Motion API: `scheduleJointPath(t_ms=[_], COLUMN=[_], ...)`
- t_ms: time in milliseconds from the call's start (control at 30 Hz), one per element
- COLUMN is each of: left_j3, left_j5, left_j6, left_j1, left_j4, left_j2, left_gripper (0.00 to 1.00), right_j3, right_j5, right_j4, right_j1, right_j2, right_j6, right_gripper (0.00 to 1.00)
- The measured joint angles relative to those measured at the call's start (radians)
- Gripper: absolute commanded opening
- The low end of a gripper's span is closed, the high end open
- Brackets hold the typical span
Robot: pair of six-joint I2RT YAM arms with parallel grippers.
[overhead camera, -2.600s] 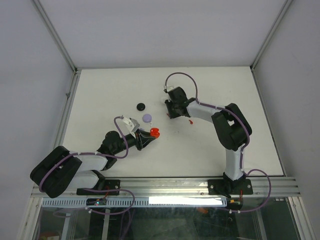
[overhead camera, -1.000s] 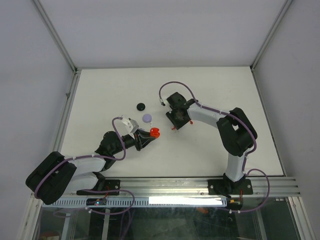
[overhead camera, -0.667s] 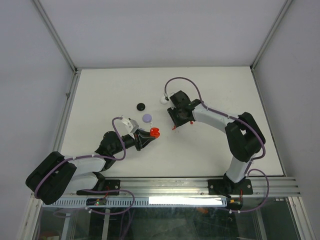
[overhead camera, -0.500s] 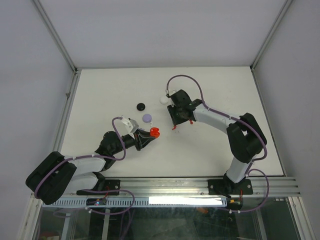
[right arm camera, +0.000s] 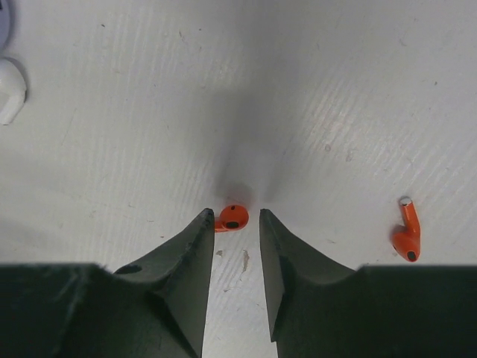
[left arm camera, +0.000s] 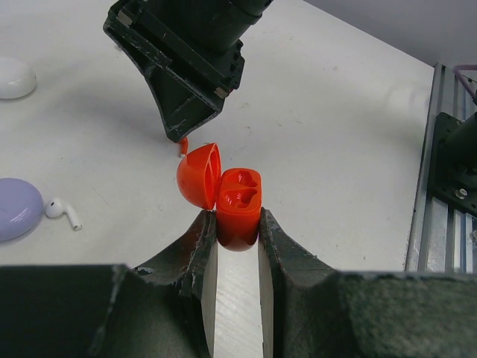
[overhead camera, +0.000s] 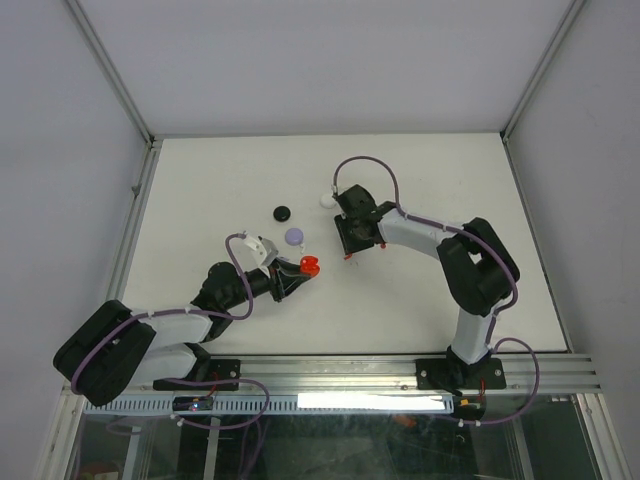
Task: Insert the wireless bluetooth earbuds into the charging case
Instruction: Pick up the earbud from the center of the board.
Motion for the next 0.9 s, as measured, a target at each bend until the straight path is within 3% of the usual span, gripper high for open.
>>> scheduleJointPath(t_ms=[400, 700, 900], left_j3=[0.0, 0.008, 0.011], left_j5=[0.0, 0.003, 0.008], left_j6=[-0.008, -0.014, -0.018], left_j1=[0.0, 0.0, 0.0], left_j4=[0.0, 0.01, 0.014], left_j2=[0.006, 0.032, 0.036], left_gripper=[0.0, 0.0, 0.0], right_j3=[-0.007, -0.01, -0.051], right_j5=[0.023, 0.027, 0.07], right_j4=[-0.001, 0.0, 0.003], right_j1=[0.011, 0.015, 0.043], right_j2=[0.022, 0.025, -0.017], right_j6=[0.003, 0.0, -0.005], right_gripper=[0.3, 0.15, 0.14])
